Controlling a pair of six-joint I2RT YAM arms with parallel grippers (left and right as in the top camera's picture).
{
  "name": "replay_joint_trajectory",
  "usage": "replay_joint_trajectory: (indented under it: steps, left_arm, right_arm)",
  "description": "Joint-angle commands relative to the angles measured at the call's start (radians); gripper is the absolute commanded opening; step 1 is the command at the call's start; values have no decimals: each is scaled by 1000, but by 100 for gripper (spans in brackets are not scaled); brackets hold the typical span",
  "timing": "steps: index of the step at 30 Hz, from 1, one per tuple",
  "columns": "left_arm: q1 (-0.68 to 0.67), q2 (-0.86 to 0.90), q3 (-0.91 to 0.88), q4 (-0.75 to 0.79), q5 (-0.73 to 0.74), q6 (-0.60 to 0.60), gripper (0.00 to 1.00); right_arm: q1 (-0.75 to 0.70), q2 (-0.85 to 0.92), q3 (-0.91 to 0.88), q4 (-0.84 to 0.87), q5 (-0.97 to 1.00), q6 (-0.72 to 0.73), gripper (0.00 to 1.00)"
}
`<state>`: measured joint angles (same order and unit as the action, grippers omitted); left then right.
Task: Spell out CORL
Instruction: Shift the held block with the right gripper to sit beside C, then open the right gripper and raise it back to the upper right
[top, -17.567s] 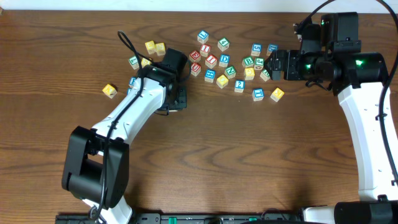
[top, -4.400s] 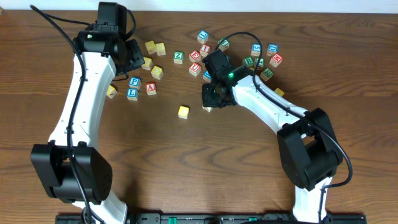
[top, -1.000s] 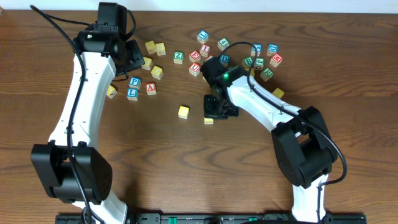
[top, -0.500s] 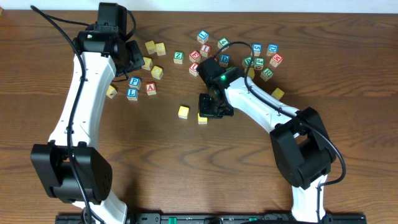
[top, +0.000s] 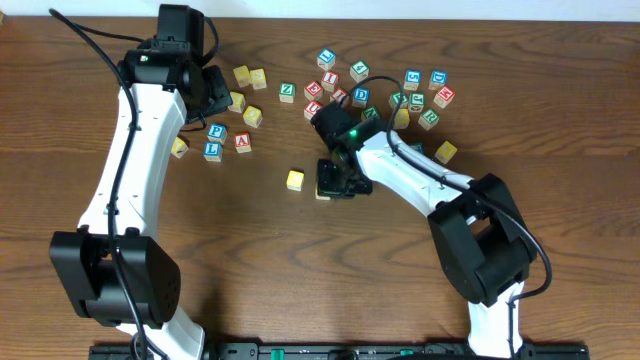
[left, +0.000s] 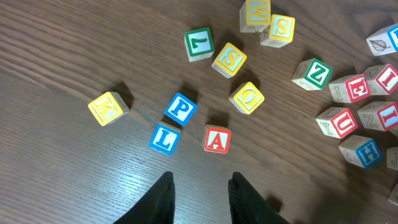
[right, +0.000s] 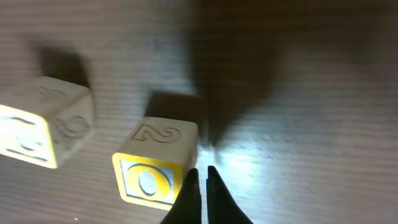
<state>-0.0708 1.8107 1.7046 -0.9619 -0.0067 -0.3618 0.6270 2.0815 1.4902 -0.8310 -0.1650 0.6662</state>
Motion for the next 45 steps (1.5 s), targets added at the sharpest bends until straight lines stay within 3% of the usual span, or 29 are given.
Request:
replay_joint_trajectory:
  steps: [1,24,33,39,45]
  left_arm:
    - [0,12,1,-2,-10,13,29]
    - [0,12,1,-10,-10,14,29]
    - [0,12,1,-10,-9,37,29]
    - [0,12,1,-10,-10,63,29]
    - [0,-8,2,-10,-9,94,29]
  right_arm:
    - [10,20,-6,29,1,29,1]
    - [4,39,-5,125,-26,26,1]
    - [-27,15,55,89,-26,-89,1]
    - [-70,-38,154,-42,35,-184,2]
    - [-155,-48,344,-272,40,-328,18]
